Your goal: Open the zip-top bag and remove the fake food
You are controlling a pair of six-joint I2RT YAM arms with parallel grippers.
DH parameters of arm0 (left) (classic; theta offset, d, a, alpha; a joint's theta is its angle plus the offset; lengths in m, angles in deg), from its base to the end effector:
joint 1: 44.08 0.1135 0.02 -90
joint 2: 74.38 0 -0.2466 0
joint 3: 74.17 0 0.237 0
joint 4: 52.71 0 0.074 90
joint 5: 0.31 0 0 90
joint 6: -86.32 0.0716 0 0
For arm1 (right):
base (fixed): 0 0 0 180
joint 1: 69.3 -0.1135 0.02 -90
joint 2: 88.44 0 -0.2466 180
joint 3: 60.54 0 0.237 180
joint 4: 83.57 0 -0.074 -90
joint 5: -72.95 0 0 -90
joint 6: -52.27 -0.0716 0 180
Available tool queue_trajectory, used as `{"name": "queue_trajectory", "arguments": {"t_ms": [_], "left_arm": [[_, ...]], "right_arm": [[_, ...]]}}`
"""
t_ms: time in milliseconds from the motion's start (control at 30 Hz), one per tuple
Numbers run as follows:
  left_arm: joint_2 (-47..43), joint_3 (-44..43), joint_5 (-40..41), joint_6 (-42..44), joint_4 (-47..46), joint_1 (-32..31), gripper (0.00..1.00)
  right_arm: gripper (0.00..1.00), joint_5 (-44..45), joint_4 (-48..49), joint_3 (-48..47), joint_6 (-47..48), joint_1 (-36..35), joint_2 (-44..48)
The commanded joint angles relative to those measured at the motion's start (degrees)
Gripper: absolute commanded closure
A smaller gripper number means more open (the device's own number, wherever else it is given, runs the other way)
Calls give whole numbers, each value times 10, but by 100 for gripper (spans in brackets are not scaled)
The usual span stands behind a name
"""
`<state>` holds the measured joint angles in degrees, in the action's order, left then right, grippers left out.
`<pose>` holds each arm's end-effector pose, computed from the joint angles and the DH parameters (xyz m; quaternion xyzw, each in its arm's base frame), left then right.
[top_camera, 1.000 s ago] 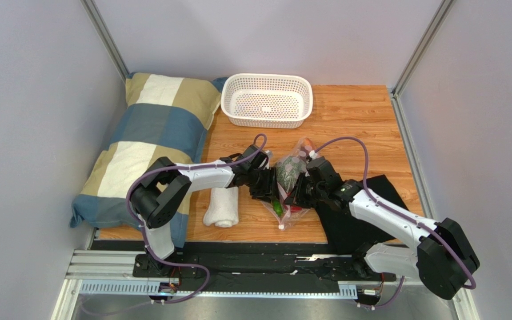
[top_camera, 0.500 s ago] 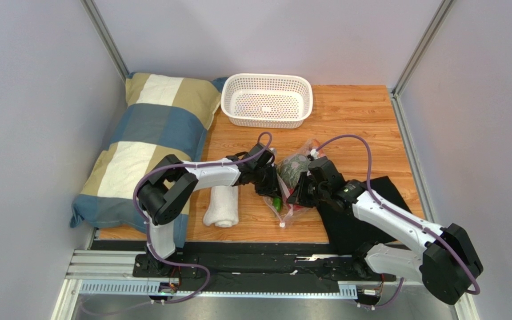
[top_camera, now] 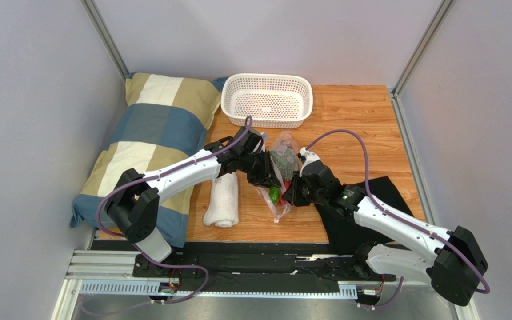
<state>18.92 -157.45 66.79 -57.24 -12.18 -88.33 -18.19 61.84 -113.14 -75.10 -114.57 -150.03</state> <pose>0.2359 -0.2687 0.2104 -0.0081 0.9250 -0.3721 0.0766 0.1695 0.1731 0.1930 -0.0672 0.9166 0.2671 0.2899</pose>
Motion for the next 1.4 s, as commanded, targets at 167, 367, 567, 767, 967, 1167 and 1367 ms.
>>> {"name": "queue_trajectory", "arguments": {"t_ms": [167,367,567,767,967,1167,1367], "left_arm": [[-10,-23,37,-70,-85,9,100],[15,-28,2,-93,-126,19,100],[-19,29,-37,-160,-188,34,100],[-14,28,-119,-132,-149,40,100],[-85,64,-162,16,38,30,100],[-118,71,-171,142,153,14,100],[-151,65,-137,186,188,-22,100]], "right_arm": [[100,55,-28,-28,-47,-74,26],[100,84,-44,-4,-83,-84,35],[100,48,13,42,-96,-102,40],[100,124,-27,41,-105,-79,25],[100,98,-40,-44,-28,11,-51],[100,83,-103,-149,-5,41,-82],[100,61,-163,-235,-42,54,-88]]}}
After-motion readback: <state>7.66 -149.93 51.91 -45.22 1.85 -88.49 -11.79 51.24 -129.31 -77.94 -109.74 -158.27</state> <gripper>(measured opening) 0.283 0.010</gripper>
